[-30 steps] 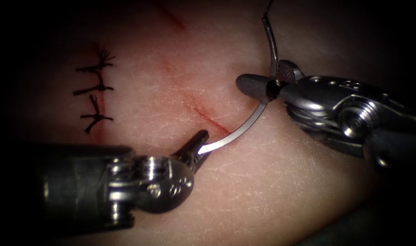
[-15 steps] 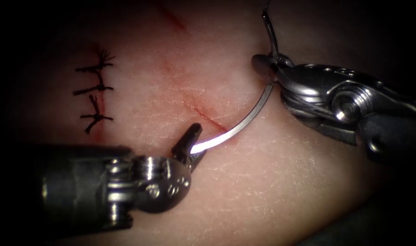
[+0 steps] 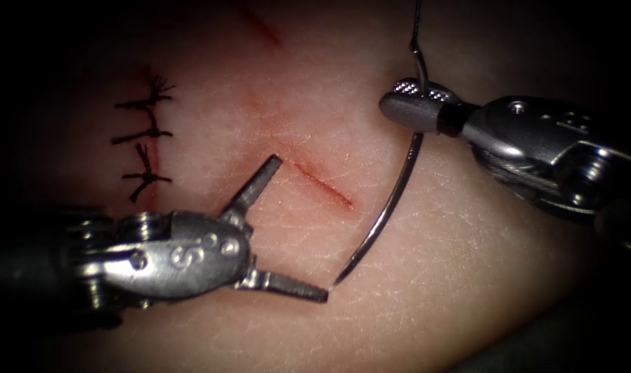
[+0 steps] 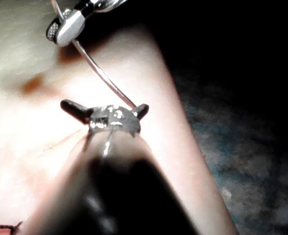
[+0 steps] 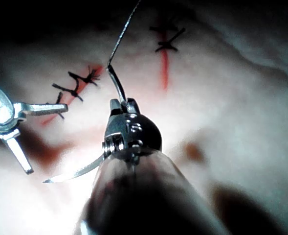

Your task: Wound Closure

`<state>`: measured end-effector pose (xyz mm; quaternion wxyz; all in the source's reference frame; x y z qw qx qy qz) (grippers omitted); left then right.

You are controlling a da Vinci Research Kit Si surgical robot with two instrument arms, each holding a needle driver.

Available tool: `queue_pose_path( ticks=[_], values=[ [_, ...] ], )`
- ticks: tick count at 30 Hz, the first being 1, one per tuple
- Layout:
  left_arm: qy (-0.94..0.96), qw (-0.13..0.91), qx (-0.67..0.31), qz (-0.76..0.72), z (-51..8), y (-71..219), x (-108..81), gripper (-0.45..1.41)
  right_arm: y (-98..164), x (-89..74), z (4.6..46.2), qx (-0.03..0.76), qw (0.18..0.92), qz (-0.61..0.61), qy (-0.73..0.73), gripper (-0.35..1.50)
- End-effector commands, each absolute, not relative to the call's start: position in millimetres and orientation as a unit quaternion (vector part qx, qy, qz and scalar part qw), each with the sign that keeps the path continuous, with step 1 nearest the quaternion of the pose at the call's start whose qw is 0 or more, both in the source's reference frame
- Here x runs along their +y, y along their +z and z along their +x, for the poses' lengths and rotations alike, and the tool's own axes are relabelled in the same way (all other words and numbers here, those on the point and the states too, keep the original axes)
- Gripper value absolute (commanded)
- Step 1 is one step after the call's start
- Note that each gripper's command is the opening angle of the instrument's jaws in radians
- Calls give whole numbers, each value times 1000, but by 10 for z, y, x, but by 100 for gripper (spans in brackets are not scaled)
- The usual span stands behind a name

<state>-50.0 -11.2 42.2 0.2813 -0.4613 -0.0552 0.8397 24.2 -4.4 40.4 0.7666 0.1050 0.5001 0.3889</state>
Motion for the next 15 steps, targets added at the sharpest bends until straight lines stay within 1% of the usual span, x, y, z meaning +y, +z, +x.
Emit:
queue_pose_path(
  ticks=[1, 8, 15],
  values=[
    [832, 289, -69, -469, -505, 425, -109, 123, 410, -45, 250, 517, 765, 116, 367, -35],
    [783, 349, -153, -492, -504, 435, -111, 119, 409, -43, 253, 593, 748, 131, 269, -35],
    [719, 384, -228, -533, -520, 447, -112, 118, 410, -41, 264, 638, 728, 131, 213, -35]
  ],
)
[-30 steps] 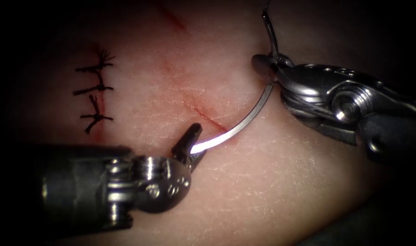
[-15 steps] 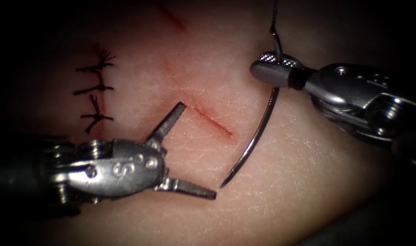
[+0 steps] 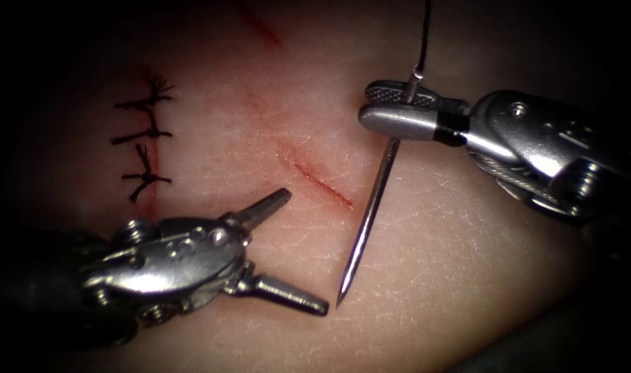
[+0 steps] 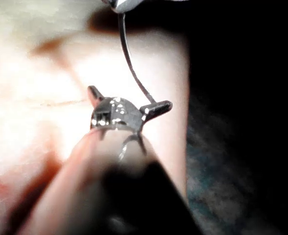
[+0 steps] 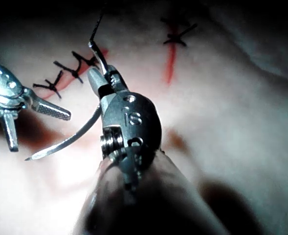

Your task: Wound Closure

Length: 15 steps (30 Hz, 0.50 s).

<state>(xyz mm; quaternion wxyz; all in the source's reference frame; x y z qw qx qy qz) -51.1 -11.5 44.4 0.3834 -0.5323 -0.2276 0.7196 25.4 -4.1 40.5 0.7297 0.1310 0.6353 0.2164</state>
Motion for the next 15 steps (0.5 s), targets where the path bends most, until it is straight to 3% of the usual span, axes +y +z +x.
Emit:
queue_pose_path(
  ticks=[1, 15],
  values=[
    [712, 386, -234, -538, -522, 448, -111, 118, 410, -41, 265, 642, 726, 132, 207, -35],
    [673, 393, -277, -561, -543, 452, -84, 118, 413, -51, 275, 670, 713, 129, 161, -35]
  ],
)
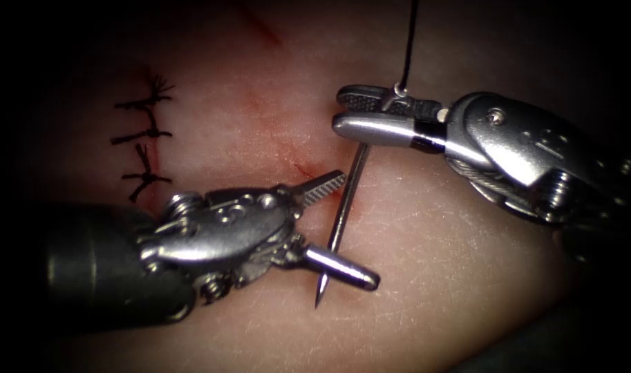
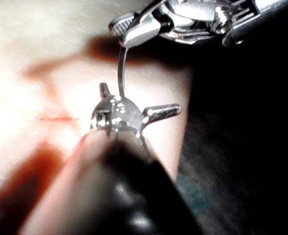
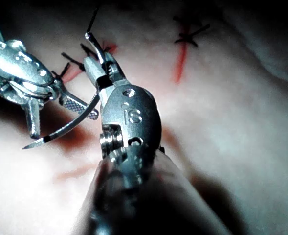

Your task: Wound Closure

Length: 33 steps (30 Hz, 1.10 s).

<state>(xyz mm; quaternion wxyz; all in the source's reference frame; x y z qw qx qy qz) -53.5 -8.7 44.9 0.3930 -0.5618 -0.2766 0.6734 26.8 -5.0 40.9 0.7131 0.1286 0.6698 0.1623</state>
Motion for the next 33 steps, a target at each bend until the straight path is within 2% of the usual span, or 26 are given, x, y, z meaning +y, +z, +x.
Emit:
queue_pose_path(
  ticks=[1, 9, 12, 14, 15, 19, 20, 30, 32, 33],
  values=[
    [674, 392, -277, -562, -542, 453, -85, 114, 413, -51, 275, 670, 713, 130, 160, -35],
    [675, 391, -292, -553, -542, 461, -93, 99, 410, -52, 275, 672, 715, 125, 150, -35],
    [674, 394, -300, -548, -543, 463, -98, 88, 409, -53, 276, 672, 714, 126, 149, -35],
    [670, 400, -310, -544, -544, 464, -102, 72, 408, -53, 276, 673, 713, 127, 149, -35],
    [667, 403, -313, -543, -544, 465, -102, 64, 408, -54, 276, 674, 713, 125, 146, -35],
    [654, 414, -334, -537, -541, 466, -99, 2, 406, -56, 277, 673, 716, 128, 139, -35],
    [634, 421, -359, -540, -540, 466, -95, -45, 406, -58, 278, 669, 719, 132, 135, -35],
    [597, 438, -380, -554, -527, 462, -85, -45, 401, -65, 279, 656, 731, 127, 138, -35],
    [591, 443, -376, -560, -524, 459, -82, -45, 401, -66, 279, 644, 741, 121, 143, 5],
    [587, 446, -374, -563, -522, 458, -81, -45, 401, -66, 278, 642, 744, 119, 144, 19]
  ],
)
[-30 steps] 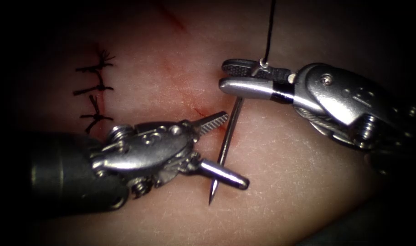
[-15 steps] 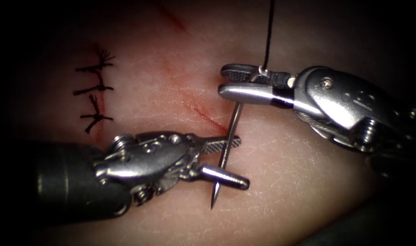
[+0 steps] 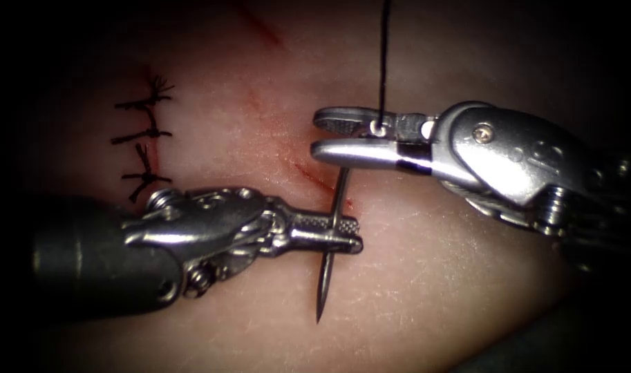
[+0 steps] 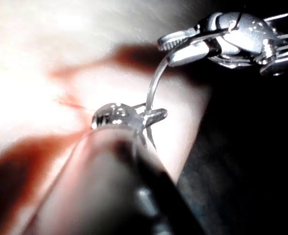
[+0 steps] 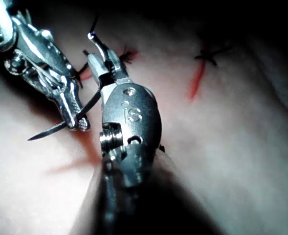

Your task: Wound Closure

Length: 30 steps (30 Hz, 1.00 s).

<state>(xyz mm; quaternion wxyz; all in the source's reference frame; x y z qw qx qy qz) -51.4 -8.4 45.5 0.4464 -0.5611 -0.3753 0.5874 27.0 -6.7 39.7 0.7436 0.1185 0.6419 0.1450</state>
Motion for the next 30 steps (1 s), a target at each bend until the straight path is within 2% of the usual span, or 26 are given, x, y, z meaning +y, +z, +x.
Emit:
queue_pose_path(
  ticks=[1, 3, 6, 15, 26, 30],
  values=[
    [582, 448, -376, -565, -520, 456, -79, -45, 401, -67, 278, 637, 748, 114, 148, 32],
    [579, 446, -375, -571, -518, 454, -78, -45, 402, -69, 278, 619, 761, 105, 161, 66],
    [577, 443, -371, -577, -517, 452, -77, -45, 403, -70, 278, 603, 771, 106, 176, 87],
    [570, 438, -371, -588, -520, 453, -77, -45, 404, -73, 280, 609, 763, 108, 188, 96],
    [525, 406, -410, -626, -519, 455, -77, -45, 398, -63, 279, 649, 726, 105, 203, 87],
    [517, 399, -418, -631, -519, 455, -78, -45, 399, -60, 279, 654, 721, 104, 205, 77]
  ],
)
